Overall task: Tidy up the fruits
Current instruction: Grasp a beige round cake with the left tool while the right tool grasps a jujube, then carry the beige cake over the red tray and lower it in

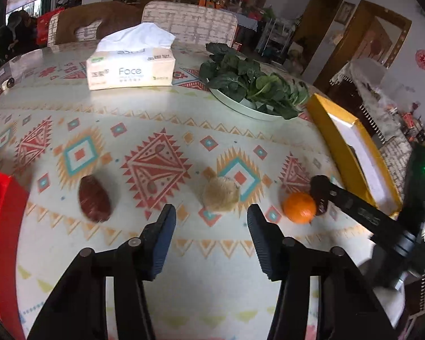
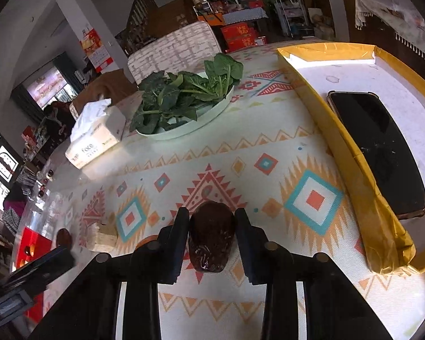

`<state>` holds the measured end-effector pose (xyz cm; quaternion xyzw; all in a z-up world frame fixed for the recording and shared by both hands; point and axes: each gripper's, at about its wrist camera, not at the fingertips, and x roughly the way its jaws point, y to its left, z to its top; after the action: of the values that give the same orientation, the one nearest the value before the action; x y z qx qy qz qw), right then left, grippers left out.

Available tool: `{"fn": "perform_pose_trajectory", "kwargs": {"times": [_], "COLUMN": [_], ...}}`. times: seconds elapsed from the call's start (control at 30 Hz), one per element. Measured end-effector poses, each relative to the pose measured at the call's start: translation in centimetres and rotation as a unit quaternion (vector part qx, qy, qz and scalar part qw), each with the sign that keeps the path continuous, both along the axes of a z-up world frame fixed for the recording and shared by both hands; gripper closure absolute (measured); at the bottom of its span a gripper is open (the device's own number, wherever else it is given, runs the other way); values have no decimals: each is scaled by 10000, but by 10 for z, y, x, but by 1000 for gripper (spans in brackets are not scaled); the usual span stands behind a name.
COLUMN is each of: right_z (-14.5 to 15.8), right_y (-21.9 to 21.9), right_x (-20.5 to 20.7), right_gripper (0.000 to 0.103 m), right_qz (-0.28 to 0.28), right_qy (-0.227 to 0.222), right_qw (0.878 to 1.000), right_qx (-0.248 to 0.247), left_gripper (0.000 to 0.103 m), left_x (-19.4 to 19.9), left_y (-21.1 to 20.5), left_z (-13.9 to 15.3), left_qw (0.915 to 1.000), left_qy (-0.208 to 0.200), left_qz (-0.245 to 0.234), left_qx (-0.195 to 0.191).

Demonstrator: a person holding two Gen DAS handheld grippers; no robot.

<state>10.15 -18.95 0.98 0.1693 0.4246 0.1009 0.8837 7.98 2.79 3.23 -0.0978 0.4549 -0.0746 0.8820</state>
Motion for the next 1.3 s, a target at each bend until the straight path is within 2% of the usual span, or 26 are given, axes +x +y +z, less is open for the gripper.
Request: {"fn": "perform_pose_trajectory", "kwargs": {"times": [0.23, 0.27, 0.3, 0.33, 0.47, 0.6, 0.73, 0.83, 0.93, 1.0, 1.13, 1.3], "right_z": [3, 3, 3, 3, 2, 4, 7, 9, 12, 15, 25, 35], "right_y": [-9, -9, -10, -10, -17, -21, -17, -8, 5, 11, 22, 28], "right_x": [-3, -3, -4, -4, -6, -6, -11, -15, -20, -23, -33, -53], "right_gripper": [67, 67, 67, 67, 67, 67, 67, 67, 67, 67, 67, 67], "right_qz": [55, 65, 78, 87, 53, -2, 41, 137, 220, 298, 204, 200], "right_qy": [-7, -1, 4, 9, 49, 17, -47, -86, -172, -215, -373, -306], "right_qw": [9992, 9991, 9989, 9988, 9978, 9973, 9976, 9984, 9992, 9989, 9991, 9993], "right_qx": [385, 423, 456, 484, 664, 733, 690, 546, 303, 293, -34, 111], "left_gripper": [51, 53, 68, 72, 73, 73, 73, 73, 73, 73, 73, 73], "left_x": [14, 16, 17, 17, 11, -9, -49, -88, -120, -134, -161, -178], "left_y": [-26, -29, -30, -31, -31, -23, -1, 29, 59, 76, 117, 138], "left_z": [-12, -15, -16, -17, -14, 4, 35, 60, 74, 77, 82, 84], "left_qw": [9980, 9972, 9969, 9965, 9954, 9954, 9948, 9931, 9900, 9885, 9833, 9783], "left_qy": [-44, -43, -48, -40, -205, -438, -757, -1008, -1184, -1232, -1287, -1417], "left_qz": [-113, -99, -100, -118, -20, 35, 111, 353, 675, 832, 1255, 1481], "left_qx": [622, 736, 780, 830, 939, 855, 672, 484, 358, 281, 297, 316]}}
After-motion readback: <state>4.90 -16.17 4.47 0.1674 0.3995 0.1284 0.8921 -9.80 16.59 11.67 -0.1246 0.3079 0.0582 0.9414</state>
